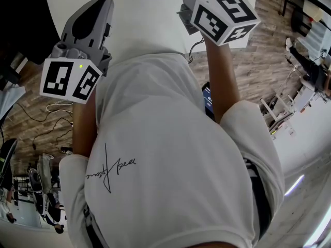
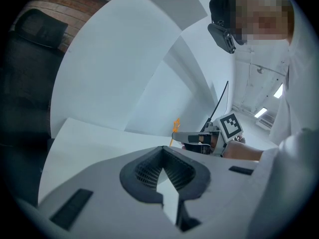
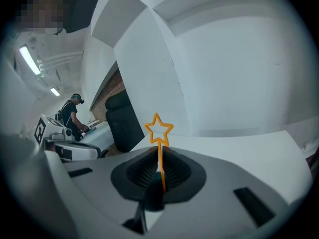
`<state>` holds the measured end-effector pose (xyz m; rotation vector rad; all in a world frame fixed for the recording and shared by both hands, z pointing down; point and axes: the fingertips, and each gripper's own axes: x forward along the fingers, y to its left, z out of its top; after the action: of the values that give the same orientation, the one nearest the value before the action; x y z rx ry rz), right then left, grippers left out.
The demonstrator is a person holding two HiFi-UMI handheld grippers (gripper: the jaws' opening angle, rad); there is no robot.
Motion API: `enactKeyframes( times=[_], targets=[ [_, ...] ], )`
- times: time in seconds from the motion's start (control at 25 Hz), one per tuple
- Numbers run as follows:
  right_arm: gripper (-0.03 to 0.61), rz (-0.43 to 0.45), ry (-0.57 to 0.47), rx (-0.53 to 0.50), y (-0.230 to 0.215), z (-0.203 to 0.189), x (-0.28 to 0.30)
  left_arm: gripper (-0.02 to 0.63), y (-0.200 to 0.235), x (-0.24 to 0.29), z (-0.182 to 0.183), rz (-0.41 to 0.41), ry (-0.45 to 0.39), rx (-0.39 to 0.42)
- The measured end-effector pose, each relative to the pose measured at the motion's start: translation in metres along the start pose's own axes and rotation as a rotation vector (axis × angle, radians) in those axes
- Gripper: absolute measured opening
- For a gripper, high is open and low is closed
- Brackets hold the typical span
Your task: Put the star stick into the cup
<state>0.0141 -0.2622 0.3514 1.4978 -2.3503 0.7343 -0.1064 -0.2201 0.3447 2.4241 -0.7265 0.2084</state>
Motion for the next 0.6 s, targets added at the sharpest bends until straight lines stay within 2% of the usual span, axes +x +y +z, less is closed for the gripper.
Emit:
enactKeyframes(
  times=[0.24, 0.6],
  targets=[
    [0.02, -0.003, -0.001, 0.0, 0.001, -0.002, -0.004, 0.008, -0.011, 0.003, -0.005, -0.034, 0.013, 0.018],
    [0.02, -0.014, -0.025, -0.011, 0.006, 0.004, -0.012, 0.008, -0.014, -0.003, 0.0, -0.039, -0.012, 0.02]
  ],
)
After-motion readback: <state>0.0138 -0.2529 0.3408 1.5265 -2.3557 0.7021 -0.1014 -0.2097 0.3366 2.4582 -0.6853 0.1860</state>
